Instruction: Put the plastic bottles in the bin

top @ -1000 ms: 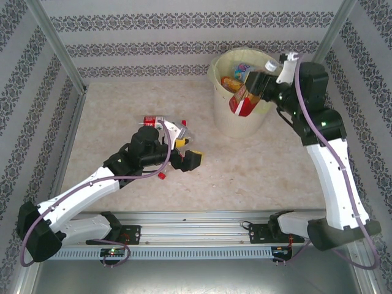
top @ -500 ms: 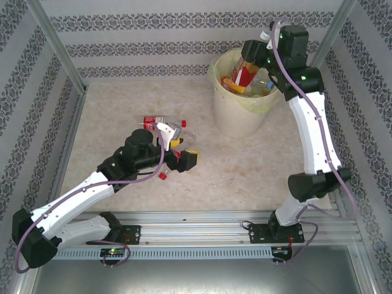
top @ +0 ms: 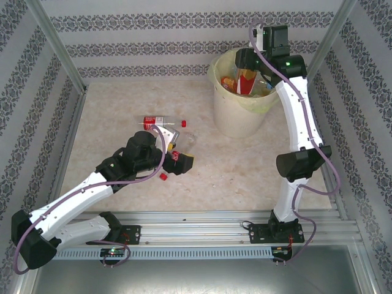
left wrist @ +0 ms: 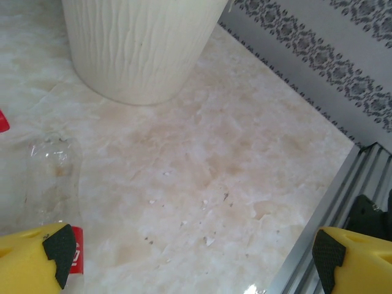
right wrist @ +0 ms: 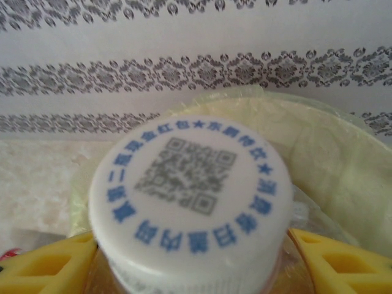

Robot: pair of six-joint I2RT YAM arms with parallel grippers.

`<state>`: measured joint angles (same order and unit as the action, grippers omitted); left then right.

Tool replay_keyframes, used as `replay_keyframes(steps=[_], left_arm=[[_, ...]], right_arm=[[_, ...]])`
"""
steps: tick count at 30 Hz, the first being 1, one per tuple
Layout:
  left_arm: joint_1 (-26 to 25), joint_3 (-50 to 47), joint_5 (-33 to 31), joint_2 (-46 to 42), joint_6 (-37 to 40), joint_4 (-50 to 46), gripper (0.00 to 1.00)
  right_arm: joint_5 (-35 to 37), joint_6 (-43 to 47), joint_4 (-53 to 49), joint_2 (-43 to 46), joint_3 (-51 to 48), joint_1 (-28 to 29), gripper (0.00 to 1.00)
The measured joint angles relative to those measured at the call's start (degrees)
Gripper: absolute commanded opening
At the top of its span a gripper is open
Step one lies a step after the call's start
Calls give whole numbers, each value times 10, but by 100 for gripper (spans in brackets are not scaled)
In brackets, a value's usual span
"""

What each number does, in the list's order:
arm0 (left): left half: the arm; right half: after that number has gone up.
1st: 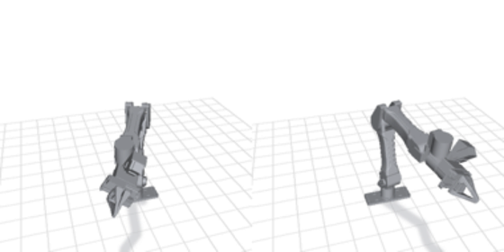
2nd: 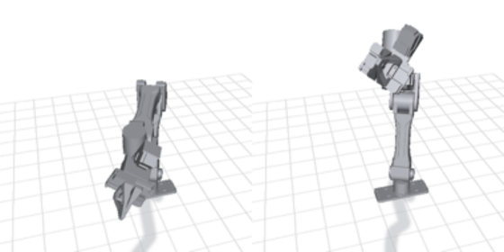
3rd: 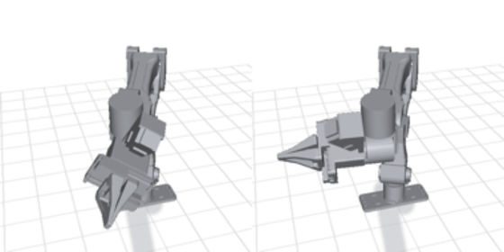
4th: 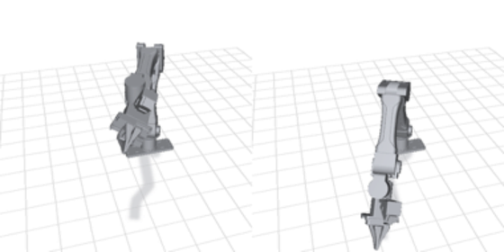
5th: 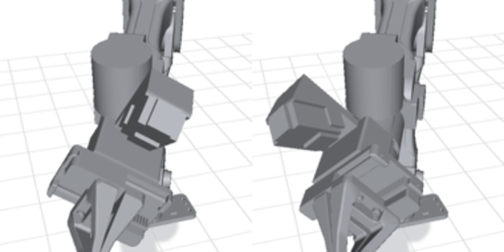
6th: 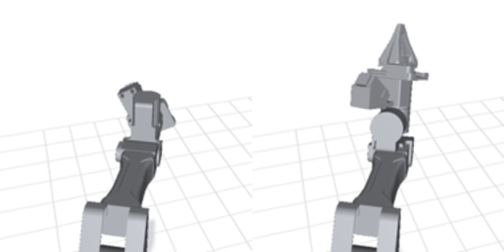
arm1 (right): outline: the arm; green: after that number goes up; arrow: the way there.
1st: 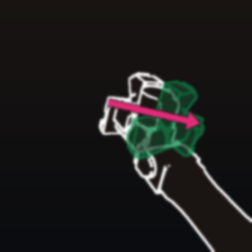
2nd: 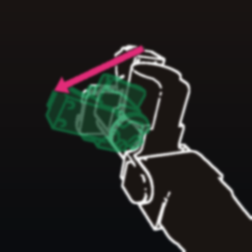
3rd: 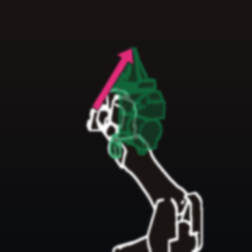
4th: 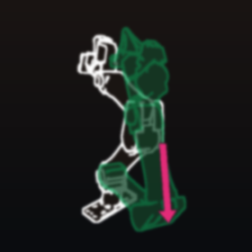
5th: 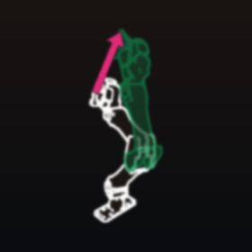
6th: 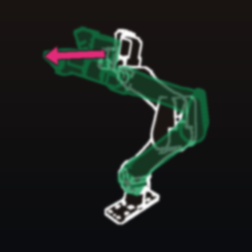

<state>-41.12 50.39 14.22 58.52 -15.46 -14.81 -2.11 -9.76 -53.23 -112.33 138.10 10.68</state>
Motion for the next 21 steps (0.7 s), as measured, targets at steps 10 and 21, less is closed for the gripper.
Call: replay_keyframes(steps=[10,21], left_arm=[[0,10,-17,11,14,-34,100],[11,10,-46,33,46,-81,100]], right_arm=[[13,43,-49,-38,57,31,89],[18,39,-67,-25,53,37,97]])
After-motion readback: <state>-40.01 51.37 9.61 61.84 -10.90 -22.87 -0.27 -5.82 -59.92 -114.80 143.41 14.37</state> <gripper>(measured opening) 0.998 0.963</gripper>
